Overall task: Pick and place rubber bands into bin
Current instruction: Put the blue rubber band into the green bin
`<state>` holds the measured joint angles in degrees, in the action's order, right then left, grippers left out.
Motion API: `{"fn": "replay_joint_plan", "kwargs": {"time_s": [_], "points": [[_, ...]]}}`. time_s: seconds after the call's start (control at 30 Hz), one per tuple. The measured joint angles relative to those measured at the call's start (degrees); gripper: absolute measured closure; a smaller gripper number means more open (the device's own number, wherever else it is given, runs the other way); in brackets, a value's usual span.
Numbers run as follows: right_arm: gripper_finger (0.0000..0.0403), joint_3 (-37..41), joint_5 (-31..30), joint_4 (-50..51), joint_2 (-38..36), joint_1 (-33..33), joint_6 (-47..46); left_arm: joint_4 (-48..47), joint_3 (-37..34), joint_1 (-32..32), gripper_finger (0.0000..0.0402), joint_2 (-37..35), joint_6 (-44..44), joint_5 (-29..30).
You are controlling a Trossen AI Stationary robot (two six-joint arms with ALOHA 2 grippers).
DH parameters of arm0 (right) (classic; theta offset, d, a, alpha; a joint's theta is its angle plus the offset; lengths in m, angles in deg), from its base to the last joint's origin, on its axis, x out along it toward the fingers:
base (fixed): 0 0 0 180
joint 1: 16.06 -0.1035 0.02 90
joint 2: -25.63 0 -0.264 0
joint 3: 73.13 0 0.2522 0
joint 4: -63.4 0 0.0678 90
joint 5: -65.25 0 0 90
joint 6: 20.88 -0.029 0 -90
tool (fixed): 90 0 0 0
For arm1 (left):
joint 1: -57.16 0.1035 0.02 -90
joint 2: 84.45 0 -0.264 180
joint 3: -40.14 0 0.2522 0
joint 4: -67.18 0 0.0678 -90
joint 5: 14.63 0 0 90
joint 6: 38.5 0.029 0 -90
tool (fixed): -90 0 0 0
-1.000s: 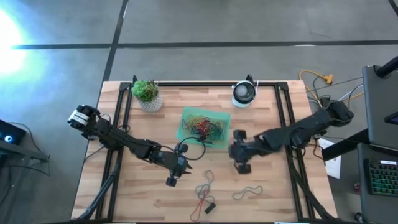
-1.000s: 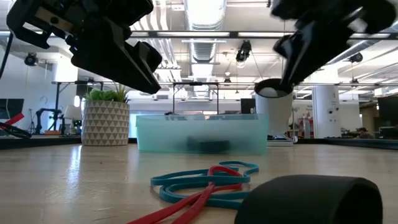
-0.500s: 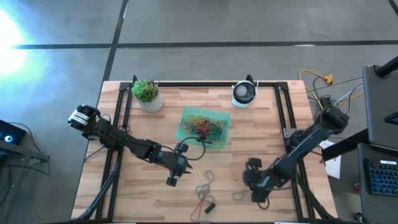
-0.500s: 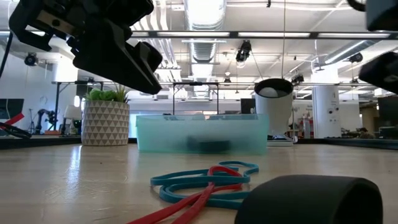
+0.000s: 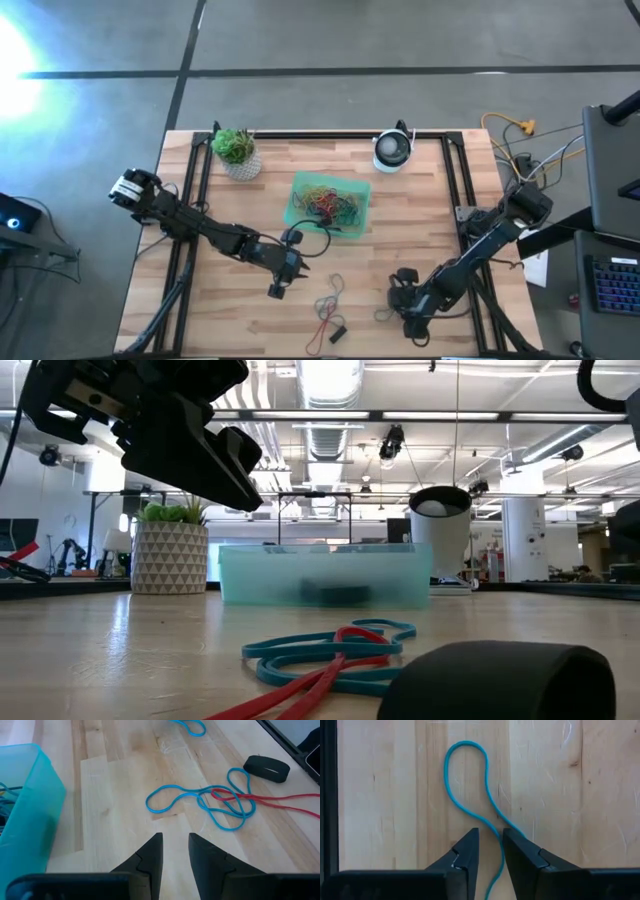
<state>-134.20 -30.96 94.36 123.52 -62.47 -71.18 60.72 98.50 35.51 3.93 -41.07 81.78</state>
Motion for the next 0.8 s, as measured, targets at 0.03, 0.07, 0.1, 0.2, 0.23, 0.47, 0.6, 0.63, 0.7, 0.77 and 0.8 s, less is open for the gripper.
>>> {"fn": "replay_joint_plan", "kwargs": {"time_s": [0.03,0.07,0.1,0.2,0.23,0.47,0.6,0.63,0.7,0.77,0.8], "points": [[0.0318,0.02,-0.12,-0.01,0.0,-0.03,0.09,0.04,0.0,0.0,0.0324,0.0,0.0,0.0],[0.0317,-0.01,-0.13,0.04,0.02,-0.04,0.49,0.02,0.0,0.0,0.0324,0.0,0.01,0.0],[0.0317,-0.07,-0.18,0.18,0.03,-0.02,0.88,0.03,0.0,0.0,0.0324,0.0,0.01,0.0],[0.0322,-0.11,-2.59,0.85,0.14,-0.13,1.43,0.01,0.0,0.04,0.0324,0.0,0.01,0.0],[0.0327,-0.15,-2.92,1.18,0.36,-0.11,1.94,0.01,0.0,0.06,0.0324,0.0,0.01,0.04],[0.0389,-0.39,-2.91,2.05,3.33,0.52,4.17,-0.23,0.0,0.17,0.0324,0.01,0.02,0.09],[0.0394,-0.52,-6.96,2.06,4.02,0.37,3.67,-0.25,0.0,0.17,0.0324,0.02,0.03,0.09],[0.0394,-0.71,-8.87,2.35,3.91,0.28,3.75,-0.24,0.0,0.17,0.0324,0.02,0.01,0.1],[0.0394,-1.16,-13.6,3.63,3.1,0.17,4.97,-0.23,0.0,0.17,0.0324,0.02,0.01,0.11],[0.0394,-1.58,-20.25,6.04,2.07,0.58,7.4,-0.23,0.0,0.17,0.0324,0.04,0.03,0.09],[0.0394,-1.88,-23.63,7.78,1.72,0.84,8.49,-0.23,0.0,0.17,0.0324,0.04,0.01,0.1]]}}
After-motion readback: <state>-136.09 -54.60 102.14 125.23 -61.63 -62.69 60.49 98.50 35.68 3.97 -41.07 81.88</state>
